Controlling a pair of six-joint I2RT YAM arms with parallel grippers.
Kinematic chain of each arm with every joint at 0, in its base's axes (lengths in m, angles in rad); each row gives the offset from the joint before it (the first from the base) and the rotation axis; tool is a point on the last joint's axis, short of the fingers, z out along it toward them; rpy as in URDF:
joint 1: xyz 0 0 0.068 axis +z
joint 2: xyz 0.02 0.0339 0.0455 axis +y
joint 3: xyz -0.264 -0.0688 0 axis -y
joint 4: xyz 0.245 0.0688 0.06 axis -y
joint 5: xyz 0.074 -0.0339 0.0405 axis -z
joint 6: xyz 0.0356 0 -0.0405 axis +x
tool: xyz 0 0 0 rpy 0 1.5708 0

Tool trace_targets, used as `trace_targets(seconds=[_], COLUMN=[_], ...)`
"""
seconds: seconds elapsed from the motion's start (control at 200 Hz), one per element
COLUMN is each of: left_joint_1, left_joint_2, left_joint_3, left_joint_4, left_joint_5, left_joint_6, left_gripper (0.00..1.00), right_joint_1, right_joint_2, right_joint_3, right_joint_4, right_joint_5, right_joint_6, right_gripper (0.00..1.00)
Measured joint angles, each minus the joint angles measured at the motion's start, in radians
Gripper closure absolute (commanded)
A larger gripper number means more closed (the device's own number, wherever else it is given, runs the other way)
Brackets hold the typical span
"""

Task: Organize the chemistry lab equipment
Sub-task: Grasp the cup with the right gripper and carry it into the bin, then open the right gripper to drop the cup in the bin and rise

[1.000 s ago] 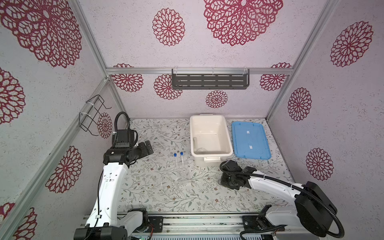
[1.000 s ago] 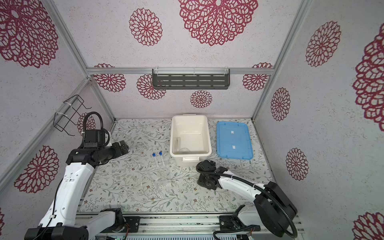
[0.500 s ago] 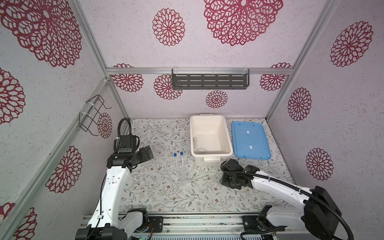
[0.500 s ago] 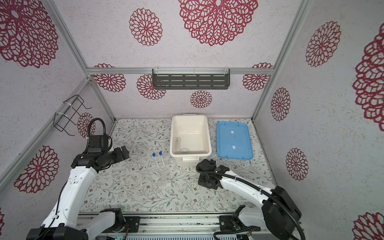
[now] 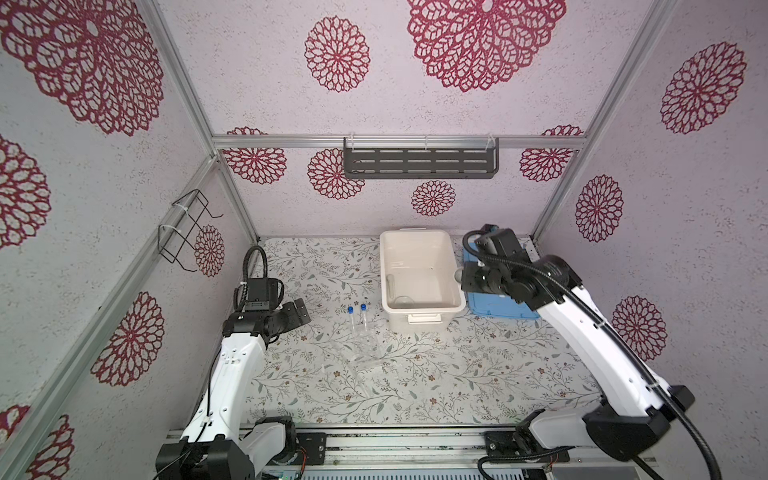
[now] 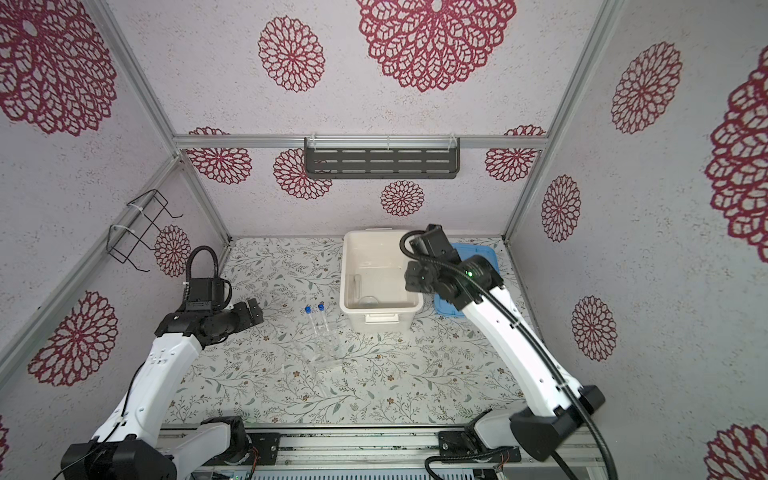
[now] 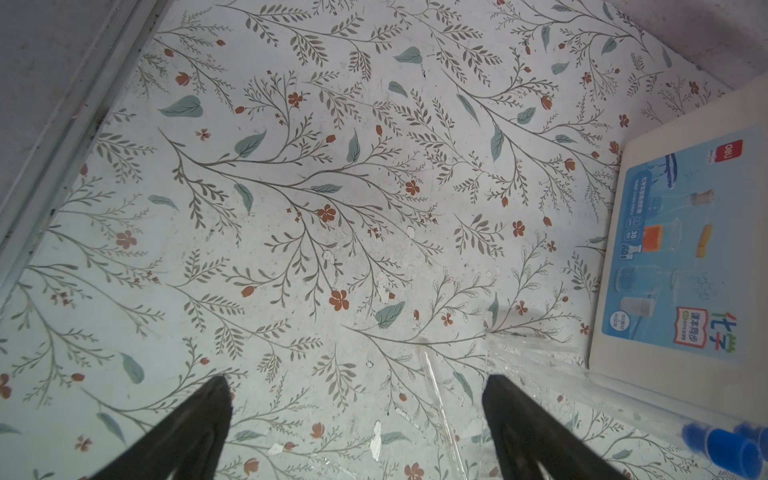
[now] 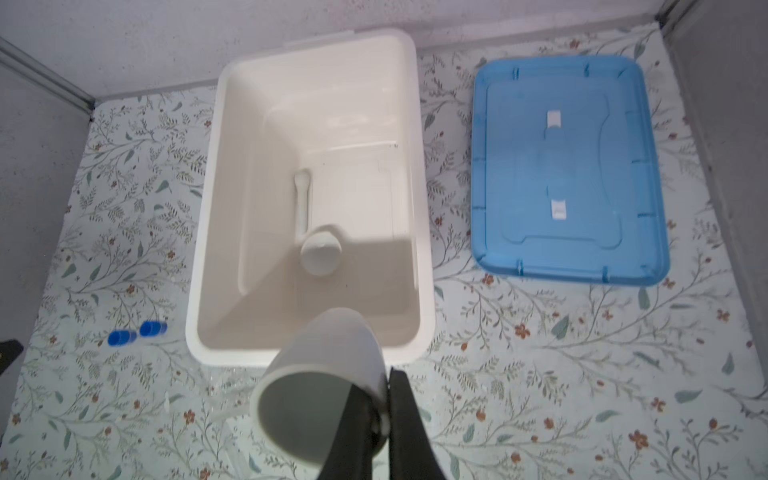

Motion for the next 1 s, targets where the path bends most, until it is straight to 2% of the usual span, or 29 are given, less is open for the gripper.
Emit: trace_targets(seconds=[0.175,0.425,0.666,1.001], left_joint_1=[0.000,0.000,0.000,0.000], left_joint_2=[0.011,0.010,0.006,-0.031], left_joint_3=[-0.001,-0.007,-0.008,-0.008], left_joint_4=[0.008,0.007,0.005,-0.002], left_joint_5=[-0.002,-0.022,-0.047,-0.105], left_joint_6=[0.001,0.003,0.003,0.003], left_gripper=[0.01,0.02,0.02,0.02], right_joint_1=[-0.033,-0.035,-0.035,-0.037], right_joint_2=[0.288,0.557,0.676,0.742], right_joint_3=[0.190,0.221,0.230,0.195], right_joint_4=[-0.029,-0.046,-0.043,0.041], right_joint_5=[-0.048,-0.143,-0.173,-0.195], right_joint_6=[-0.140,-0.193,-0.206,-0.203], right_gripper=[1.00,1.00,1.00,1.00])
